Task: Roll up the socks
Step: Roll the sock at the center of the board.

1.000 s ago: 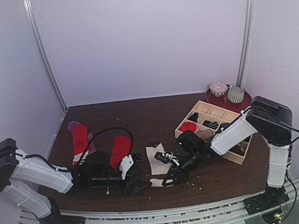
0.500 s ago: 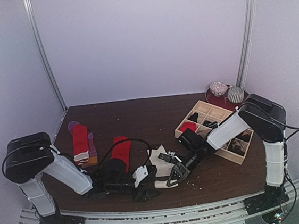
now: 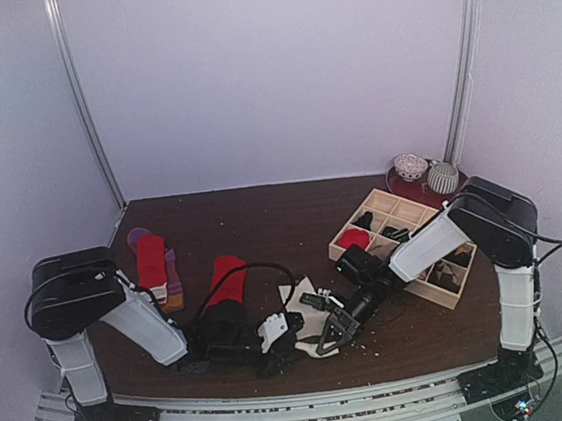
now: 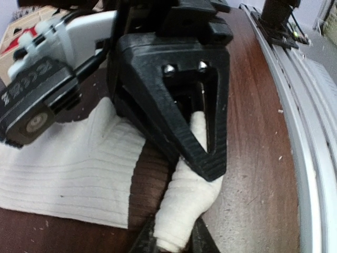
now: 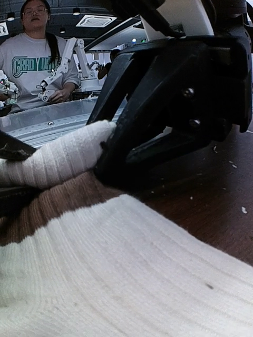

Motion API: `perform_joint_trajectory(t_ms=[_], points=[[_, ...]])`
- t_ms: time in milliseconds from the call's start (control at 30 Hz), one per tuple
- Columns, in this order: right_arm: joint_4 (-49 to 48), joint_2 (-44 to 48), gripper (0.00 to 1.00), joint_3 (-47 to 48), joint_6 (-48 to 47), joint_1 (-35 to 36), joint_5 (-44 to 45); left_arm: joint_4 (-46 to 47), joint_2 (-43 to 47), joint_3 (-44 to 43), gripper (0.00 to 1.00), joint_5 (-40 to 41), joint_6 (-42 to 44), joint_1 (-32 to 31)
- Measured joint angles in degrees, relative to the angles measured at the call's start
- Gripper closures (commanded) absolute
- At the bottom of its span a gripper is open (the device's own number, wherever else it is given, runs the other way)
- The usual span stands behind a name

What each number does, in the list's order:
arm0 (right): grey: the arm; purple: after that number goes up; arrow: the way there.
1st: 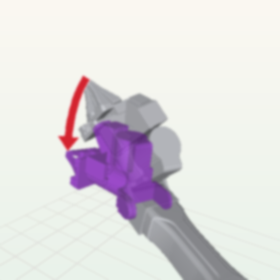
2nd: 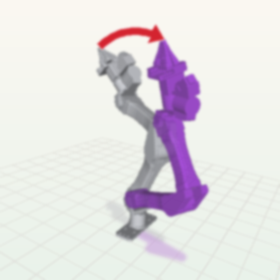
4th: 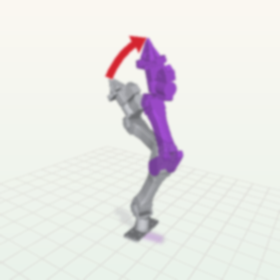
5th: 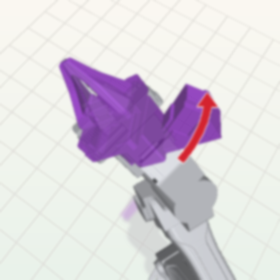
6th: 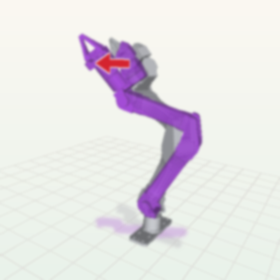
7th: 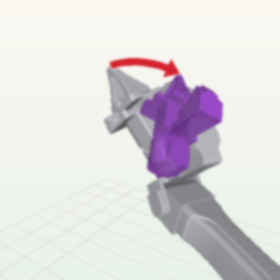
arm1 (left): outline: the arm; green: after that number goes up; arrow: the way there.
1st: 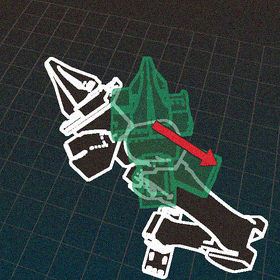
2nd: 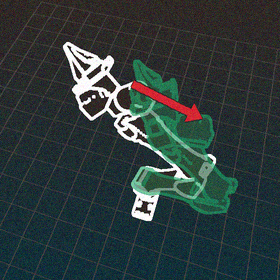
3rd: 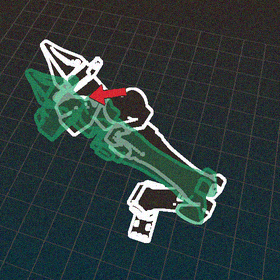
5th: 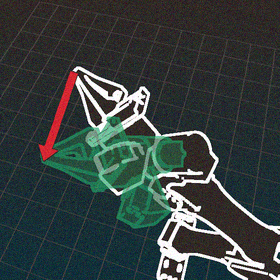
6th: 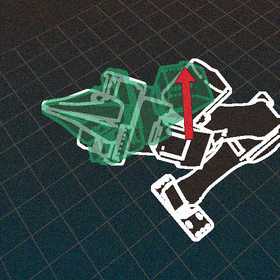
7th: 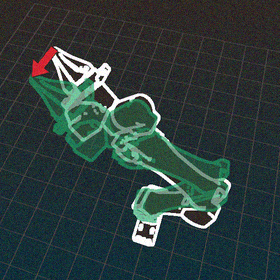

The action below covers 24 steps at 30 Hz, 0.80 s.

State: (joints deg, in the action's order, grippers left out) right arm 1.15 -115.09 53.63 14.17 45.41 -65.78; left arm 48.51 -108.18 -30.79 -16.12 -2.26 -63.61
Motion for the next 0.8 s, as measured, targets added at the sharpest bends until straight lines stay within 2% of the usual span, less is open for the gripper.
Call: perform_joint_trajectory(t_ms=[233,367,500,633,700,800], points=[[0.5,4.8,0.67,-1.6,0.4,1.1,4.6,-2.2,0.1,-1.2,1.0,-0.2,-5.5,-0.1],[-1.1,14.1,0.62,-5.7,-0.7,1.4,12.3,-7.1,1.7,-2.0,1.0,-0.2,-12.4,0.2],[-10.1,27.0,0.57,-13.2,-4.2,3.4,22.3,-9.4,4.0,0.5,1.0,-2.9,-20.2,2.2],[-23.1,34.3,0.52,-22.2,-14.3,13.0,35.1,-9.7,5.0,2.2,1.0,-6.5,-25.0,4.3],[-27.6,34.0,0.52,-25.6,-20.2,18.4,40.6,-10.2,5.0,1.9,1.0,-7.5,-26.1,4.7],[-29.9,29.8,0.52,-25.8,-26.5,21.9,46.5,-11.6,4.6,1.0,1.0,-9.2,-26.7,5.3]])
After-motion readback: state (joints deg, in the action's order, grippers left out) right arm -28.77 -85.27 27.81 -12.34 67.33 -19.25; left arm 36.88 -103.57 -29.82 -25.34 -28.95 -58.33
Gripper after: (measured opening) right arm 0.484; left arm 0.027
